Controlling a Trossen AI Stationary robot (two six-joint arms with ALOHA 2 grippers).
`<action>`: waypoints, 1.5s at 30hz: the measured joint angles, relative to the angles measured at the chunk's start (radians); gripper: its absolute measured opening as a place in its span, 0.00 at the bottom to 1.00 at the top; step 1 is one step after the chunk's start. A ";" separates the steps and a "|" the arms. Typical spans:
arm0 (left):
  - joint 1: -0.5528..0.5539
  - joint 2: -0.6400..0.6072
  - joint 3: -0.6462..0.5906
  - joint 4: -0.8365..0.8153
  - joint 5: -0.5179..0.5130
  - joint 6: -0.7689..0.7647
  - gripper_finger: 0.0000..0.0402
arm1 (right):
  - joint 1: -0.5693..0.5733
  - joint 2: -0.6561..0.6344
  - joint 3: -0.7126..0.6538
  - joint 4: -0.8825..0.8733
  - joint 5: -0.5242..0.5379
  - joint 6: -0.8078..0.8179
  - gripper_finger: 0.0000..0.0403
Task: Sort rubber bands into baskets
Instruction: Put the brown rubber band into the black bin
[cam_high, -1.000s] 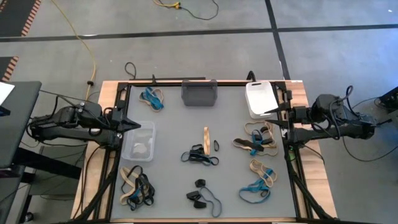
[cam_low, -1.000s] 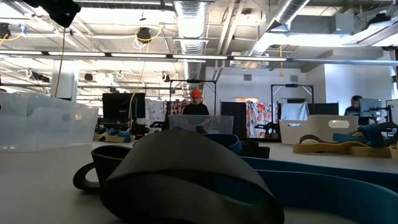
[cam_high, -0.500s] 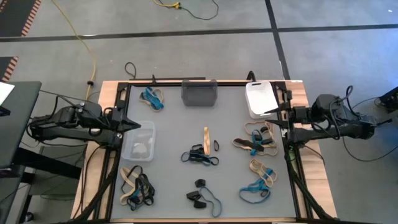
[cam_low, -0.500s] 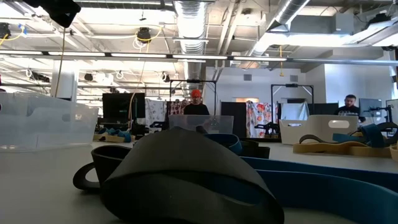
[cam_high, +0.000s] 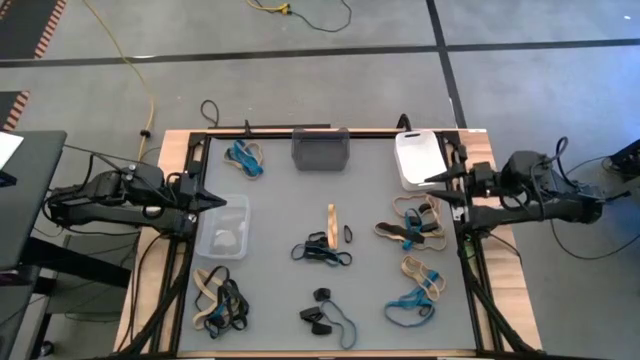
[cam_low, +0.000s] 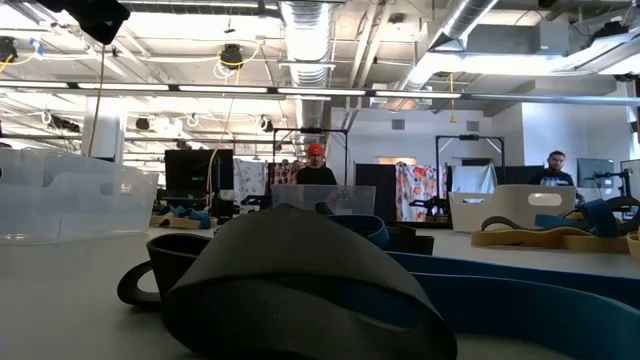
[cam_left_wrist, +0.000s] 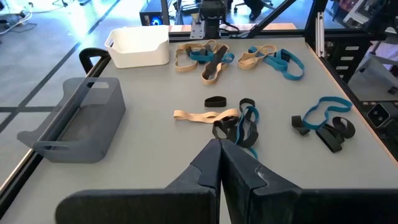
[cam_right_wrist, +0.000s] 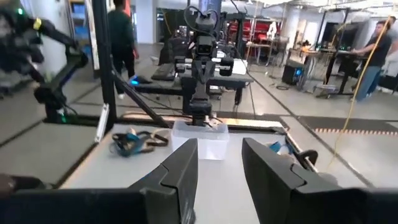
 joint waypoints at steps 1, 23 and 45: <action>0.000 0.000 0.000 0.000 0.000 0.000 0.00 | 0.000 0.005 -0.005 0.045 0.000 0.000 0.38; 0.000 0.000 0.000 0.000 0.000 0.000 0.00 | 0.002 0.444 0.475 0.281 0.037 -0.197 0.38; 0.000 0.000 0.000 0.000 0.000 0.000 0.00 | 0.057 0.692 0.184 -0.504 0.082 0.158 0.38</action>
